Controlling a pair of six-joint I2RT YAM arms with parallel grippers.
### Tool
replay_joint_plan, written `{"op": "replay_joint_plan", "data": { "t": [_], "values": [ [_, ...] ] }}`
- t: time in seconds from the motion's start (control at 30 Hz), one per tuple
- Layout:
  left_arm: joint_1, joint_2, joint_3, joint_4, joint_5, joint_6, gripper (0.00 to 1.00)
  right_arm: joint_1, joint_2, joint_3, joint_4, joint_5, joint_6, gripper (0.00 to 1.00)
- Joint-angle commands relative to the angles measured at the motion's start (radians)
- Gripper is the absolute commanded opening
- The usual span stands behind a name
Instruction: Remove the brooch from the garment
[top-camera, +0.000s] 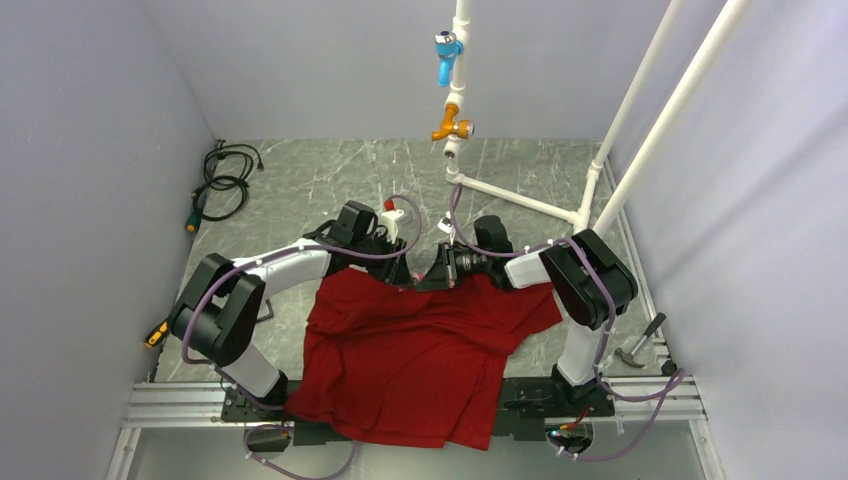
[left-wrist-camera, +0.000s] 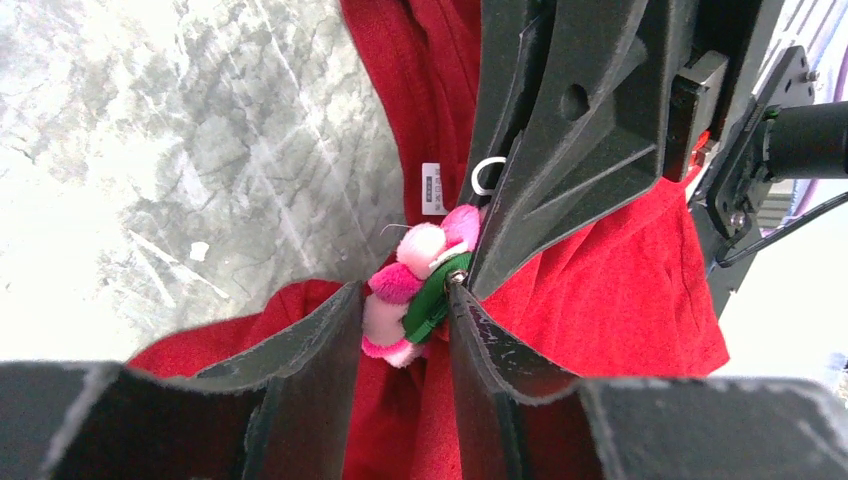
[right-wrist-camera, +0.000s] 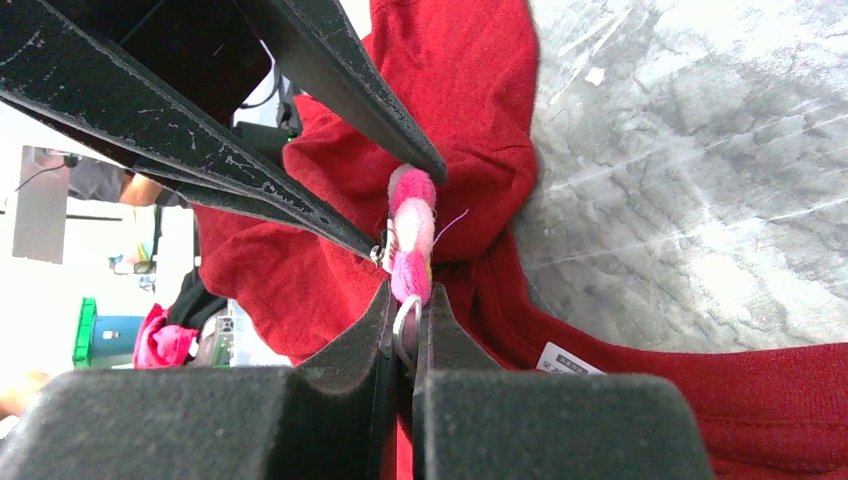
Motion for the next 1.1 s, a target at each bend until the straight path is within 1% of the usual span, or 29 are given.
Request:
{"op": "replay_joint_plan", "data": {
  "t": [0.0, 0.23, 0.37, 0.6, 0.87, 1.07],
  "values": [
    [0.005, -0.010, 0.016, -0.045, -0.084, 0.061, 0.41, 0.003, -0.060, 0.017, 0.004, -0.015, -0.039, 0.00],
    [0.017, -0.063, -0.034, 0.003, -0.054, 0.052, 0.41, 0.003, -0.060, 0.018, -0.014, -0.007, -0.054, 0.00],
    [0.043, -0.113, -0.099, 0.146, 0.077, 0.027, 0.44, 0.003, -0.059, 0.020, -0.023, -0.004, -0.063, 0.00],
    [0.059, -0.160, -0.158, 0.243, 0.215, 0.033, 0.41, 0.002, -0.061, 0.021, -0.024, 0.000, -0.084, 0.00],
    [0.060, -0.131, -0.145, 0.226, 0.225, 0.148, 0.39, 0.004, -0.079, -0.009, 0.097, -0.040, -0.086, 0.00],
    [0.071, -0.093, -0.118, 0.222, 0.210, 0.178, 0.39, 0.004, -0.082, -0.003, 0.114, -0.062, -0.097, 0.00]
  ]
}}
